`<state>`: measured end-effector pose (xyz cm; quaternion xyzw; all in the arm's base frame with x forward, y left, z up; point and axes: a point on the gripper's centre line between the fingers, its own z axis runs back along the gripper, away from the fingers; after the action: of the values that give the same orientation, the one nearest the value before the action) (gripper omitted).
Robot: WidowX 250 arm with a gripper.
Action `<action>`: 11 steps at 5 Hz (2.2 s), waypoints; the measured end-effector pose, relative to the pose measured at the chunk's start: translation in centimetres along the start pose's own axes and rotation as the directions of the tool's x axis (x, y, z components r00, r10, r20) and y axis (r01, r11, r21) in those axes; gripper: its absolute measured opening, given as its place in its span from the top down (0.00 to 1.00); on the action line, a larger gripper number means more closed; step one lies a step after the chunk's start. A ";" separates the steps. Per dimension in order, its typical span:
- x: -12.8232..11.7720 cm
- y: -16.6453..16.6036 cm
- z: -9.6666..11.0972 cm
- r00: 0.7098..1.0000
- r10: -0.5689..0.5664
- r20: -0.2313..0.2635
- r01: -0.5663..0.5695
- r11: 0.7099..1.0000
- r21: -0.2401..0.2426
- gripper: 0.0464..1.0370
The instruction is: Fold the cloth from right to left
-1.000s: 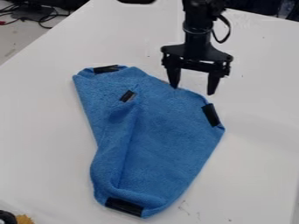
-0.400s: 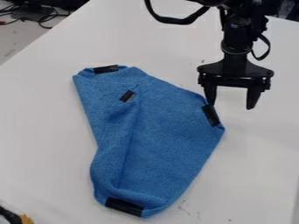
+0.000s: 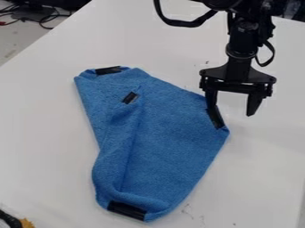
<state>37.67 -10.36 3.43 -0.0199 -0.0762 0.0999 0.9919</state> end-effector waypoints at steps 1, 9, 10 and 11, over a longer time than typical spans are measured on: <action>0.0 0.0 -0.1 1.000 0.023 0.003 -0.023 1.000 -0.002 0.04; 1.7 0.7 -3.3 0.994 0.080 -0.067 -0.083 0.996 -0.035 0.82; 2.2 0.1 -3.4 0.993 0.080 -0.084 -0.081 0.997 -0.005 0.58; 2.3 -0.2 -3.6 0.992 0.091 -0.088 -0.092 0.996 -0.001 0.27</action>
<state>40.48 -10.15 0.23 -0.0304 -0.0318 0.1441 0.9886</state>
